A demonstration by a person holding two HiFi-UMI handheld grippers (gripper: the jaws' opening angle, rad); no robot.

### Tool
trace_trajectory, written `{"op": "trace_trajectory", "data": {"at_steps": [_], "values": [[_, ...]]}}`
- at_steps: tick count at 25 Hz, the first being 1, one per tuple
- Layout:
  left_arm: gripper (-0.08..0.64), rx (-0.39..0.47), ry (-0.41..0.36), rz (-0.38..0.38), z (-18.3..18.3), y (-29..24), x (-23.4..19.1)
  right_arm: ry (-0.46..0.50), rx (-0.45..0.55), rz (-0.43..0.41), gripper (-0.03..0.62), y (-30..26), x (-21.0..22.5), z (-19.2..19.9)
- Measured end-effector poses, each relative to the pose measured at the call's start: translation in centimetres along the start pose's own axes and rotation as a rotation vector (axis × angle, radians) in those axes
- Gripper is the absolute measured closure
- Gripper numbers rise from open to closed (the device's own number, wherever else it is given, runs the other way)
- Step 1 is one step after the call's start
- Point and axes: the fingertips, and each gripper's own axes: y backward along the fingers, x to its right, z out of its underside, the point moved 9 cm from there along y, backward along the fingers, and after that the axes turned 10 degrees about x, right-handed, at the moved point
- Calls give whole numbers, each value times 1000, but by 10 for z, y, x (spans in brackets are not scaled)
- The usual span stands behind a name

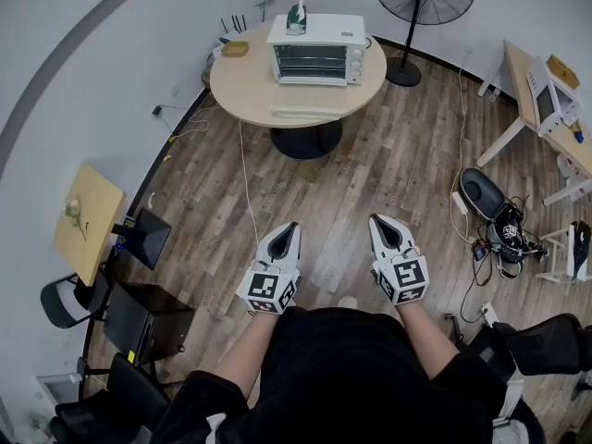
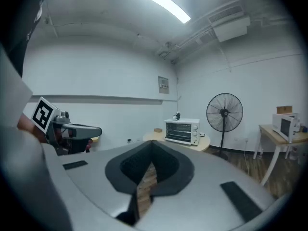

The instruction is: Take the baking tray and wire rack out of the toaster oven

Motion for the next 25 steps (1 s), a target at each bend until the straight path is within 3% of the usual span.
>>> {"op": "trace_trajectory", "data": {"at_steps": [8, 12, 18, 25], "values": [[535, -9, 9, -56, 7, -14, 24, -49, 36, 13, 592, 22, 41, 14], [535, -31, -6, -54, 7, -17, 32, -87, 15, 31, 593, 28, 55, 27], [535, -43, -18, -53, 15, -27, 33, -67, 16, 23, 593, 30, 60, 31], [535, -55, 16, -13, 29, -58, 19, -71, 1, 34, 594, 6, 66, 37]]}}
